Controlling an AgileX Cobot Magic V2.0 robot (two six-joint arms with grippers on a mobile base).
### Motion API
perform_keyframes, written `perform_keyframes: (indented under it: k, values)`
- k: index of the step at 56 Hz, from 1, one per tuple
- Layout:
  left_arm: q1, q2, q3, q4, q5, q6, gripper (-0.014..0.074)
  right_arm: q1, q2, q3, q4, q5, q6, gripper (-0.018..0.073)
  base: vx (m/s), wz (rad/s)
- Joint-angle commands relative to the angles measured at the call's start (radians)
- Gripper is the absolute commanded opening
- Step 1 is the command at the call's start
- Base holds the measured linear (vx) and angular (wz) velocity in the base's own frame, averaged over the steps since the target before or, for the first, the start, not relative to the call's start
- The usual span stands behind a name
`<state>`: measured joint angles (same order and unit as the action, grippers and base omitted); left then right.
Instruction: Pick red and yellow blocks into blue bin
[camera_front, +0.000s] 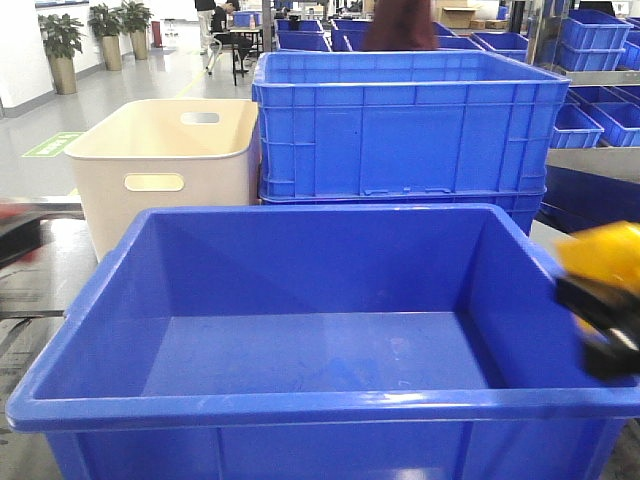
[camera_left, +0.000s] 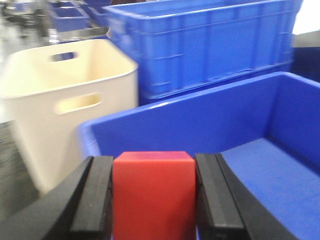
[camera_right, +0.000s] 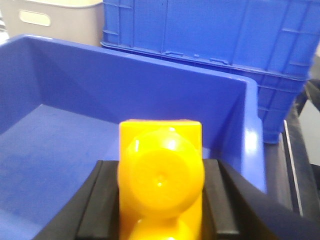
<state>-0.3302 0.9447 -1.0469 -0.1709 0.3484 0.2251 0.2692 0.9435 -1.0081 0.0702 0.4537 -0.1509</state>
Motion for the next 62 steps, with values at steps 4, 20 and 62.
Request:
perform_keyframes:
  k: [4,20,62]
  values:
    - [-0.086,0.223,-0.169,-0.105,-0.110,0.129,0.0002,0.001,0.210,-0.173,0.049,-0.099,-0.009,-0.0010,0.00,0.00]
    - [-0.117,0.487,-0.328,-0.105,-0.156,0.139,0.0036,0.001,0.418,-0.306,0.077,-0.094,-0.059,0.0050,0.00,0.00]
    - [-0.117,0.385,-0.327,-0.076,-0.073,0.140,0.0525,0.001,0.332,-0.306,0.095,-0.035,-0.085,0.0570,0.00,0.00]
